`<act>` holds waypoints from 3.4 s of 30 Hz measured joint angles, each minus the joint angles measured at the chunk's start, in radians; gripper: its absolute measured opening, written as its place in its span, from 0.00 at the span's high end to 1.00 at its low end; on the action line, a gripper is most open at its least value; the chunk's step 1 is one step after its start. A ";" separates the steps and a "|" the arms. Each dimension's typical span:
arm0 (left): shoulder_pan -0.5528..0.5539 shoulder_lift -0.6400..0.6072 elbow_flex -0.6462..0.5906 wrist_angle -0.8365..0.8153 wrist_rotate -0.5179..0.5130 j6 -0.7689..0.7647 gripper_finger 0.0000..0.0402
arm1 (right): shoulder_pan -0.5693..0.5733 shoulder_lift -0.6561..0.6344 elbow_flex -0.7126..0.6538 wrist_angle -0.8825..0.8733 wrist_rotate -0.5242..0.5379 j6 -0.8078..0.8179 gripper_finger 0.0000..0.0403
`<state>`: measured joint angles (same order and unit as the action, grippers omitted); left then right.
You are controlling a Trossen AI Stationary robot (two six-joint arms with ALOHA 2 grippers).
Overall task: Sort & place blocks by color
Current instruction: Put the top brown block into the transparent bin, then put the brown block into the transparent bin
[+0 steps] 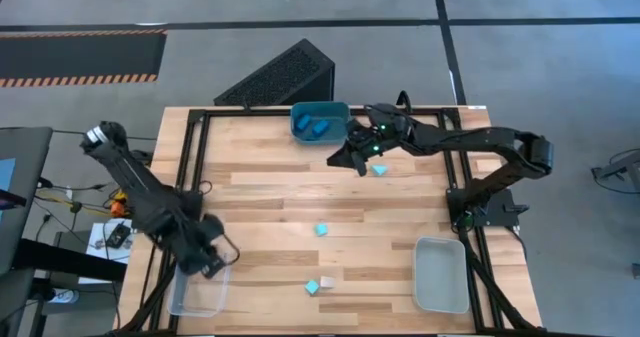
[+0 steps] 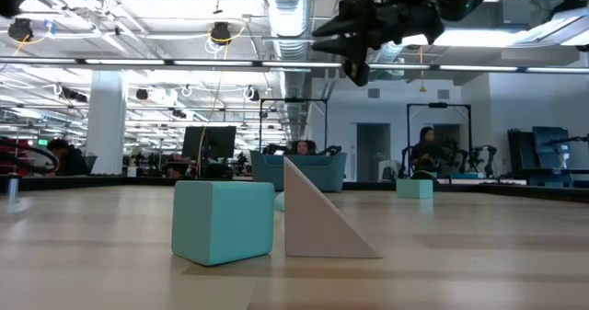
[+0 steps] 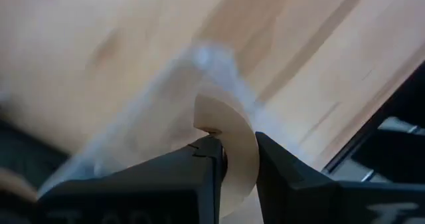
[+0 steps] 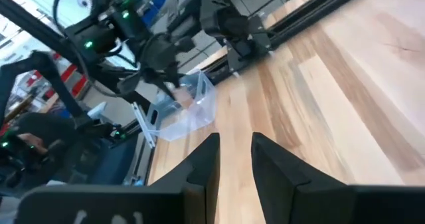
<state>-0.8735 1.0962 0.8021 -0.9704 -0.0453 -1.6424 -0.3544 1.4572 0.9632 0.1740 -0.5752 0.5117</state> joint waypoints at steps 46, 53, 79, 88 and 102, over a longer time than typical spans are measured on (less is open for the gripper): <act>0.216 0.168 0.243 0.565 -0.726 0.508 0.73 | 0.415 -0.533 -0.135 -0.429 0.733 -0.019 0.76; 0.265 0.180 0.242 0.635 -0.691 0.639 0.80 | 0.519 -0.488 -0.266 -0.283 0.708 0.076 0.81; 0.271 0.179 0.293 0.290 -0.430 0.914 0.62 | 0.834 0.134 -0.050 -0.072 0.860 0.248 0.39; 0.079 0.180 0.140 0.501 -0.542 0.898 0.54 | 0.946 0.474 0.229 -0.171 0.896 0.084 0.39; 0.026 0.182 0.084 0.560 -0.610 0.916 0.54 | 0.915 0.688 0.488 -0.455 0.903 0.097 0.37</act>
<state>-0.8471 1.2779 0.8860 -0.4109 -0.6554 -0.7266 0.5608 2.1451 1.4507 -0.2812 0.3277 0.6085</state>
